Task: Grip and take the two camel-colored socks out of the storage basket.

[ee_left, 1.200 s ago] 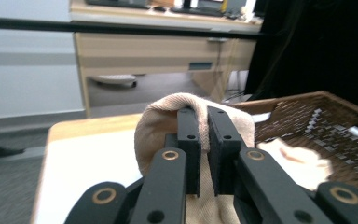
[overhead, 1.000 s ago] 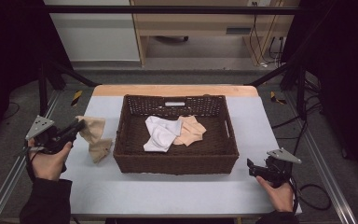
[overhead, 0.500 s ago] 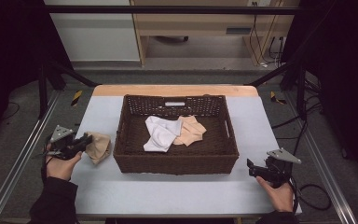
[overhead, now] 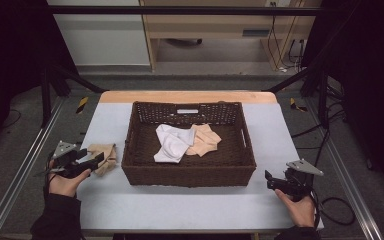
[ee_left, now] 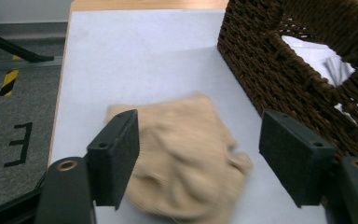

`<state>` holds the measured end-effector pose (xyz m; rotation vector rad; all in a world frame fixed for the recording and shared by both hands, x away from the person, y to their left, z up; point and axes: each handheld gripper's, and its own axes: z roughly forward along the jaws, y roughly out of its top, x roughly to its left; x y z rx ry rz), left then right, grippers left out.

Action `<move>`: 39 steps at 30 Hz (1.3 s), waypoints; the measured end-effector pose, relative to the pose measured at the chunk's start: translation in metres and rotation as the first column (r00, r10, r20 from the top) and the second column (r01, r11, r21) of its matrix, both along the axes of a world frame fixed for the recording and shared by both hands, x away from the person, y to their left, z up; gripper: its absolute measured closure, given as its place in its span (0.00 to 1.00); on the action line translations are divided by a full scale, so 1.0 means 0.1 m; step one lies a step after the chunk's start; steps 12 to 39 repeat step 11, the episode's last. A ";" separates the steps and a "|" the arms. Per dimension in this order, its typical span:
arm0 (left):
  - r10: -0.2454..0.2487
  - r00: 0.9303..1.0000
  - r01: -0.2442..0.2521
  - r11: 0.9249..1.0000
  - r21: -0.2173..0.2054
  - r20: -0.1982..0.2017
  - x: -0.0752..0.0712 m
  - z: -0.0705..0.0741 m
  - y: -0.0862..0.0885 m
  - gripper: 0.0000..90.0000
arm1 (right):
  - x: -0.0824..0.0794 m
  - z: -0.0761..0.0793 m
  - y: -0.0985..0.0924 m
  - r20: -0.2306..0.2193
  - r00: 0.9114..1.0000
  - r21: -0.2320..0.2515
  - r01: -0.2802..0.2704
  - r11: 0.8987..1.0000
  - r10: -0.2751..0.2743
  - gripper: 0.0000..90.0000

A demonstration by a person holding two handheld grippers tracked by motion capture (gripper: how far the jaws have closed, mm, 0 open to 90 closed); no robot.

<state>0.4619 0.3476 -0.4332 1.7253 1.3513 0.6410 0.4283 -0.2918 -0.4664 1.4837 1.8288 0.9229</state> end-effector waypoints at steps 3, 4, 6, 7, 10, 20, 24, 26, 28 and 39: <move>-0.005 1.000 0.005 1.000 0.001 0.004 -0.07 -0.01 0.02 0.28 | 0.00 0.00 0.00 0.000 1.000 0.000 0.000 1.000 0.000 0.06; -0.002 1.000 0.002 1.000 0.004 0.006 -0.10 -0.02 0.04 0.28 | 0.00 0.00 0.00 -0.001 1.000 0.000 0.001 1.000 -0.001 0.06; 0.003 1.000 -0.003 1.000 0.003 0.004 -0.15 -0.04 0.06 0.27 | 0.00 0.00 0.00 0.001 1.000 -0.001 0.000 1.000 0.000 0.06; 0.007 1.000 -0.007 1.000 0.002 0.003 -0.18 -0.05 0.08 0.27 | 0.00 0.00 0.00 0.002 1.000 -0.002 0.000 1.000 0.000 0.06; 0.009 1.000 -0.009 1.000 -0.001 -0.002 -0.26 -0.08 0.09 0.27 | 0.00 0.00 -0.01 0.004 1.000 -0.001 0.001 1.000 -0.001 0.06; 0.010 1.000 -0.010 1.000 -0.004 -0.004 -0.29 -0.10 0.10 0.26 | 0.00 0.00 -0.01 0.004 1.000 0.000 0.001 1.000 -0.001 0.06; 0.010 1.000 -0.010 1.000 -0.004 -0.004 -0.29 -0.10 0.10 0.26 | 0.00 0.00 -0.01 0.004 1.000 0.000 0.001 1.000 -0.001 0.06; 0.010 1.000 -0.010 1.000 -0.004 -0.004 -0.29 -0.10 0.10 0.26 | 0.00 0.00 -0.01 0.004 1.000 0.000 0.001 1.000 -0.001 0.06; 0.010 1.000 -0.010 1.000 -0.004 -0.004 -0.29 -0.10 0.10 0.26 | 0.00 0.00 -0.01 0.004 1.000 0.000 0.001 1.000 -0.001 0.06; 0.010 1.000 -0.010 1.000 -0.004 -0.004 -0.29 -0.10 0.10 0.26 | 0.00 0.00 -0.01 0.004 1.000 0.000 0.001 1.000 -0.001 0.06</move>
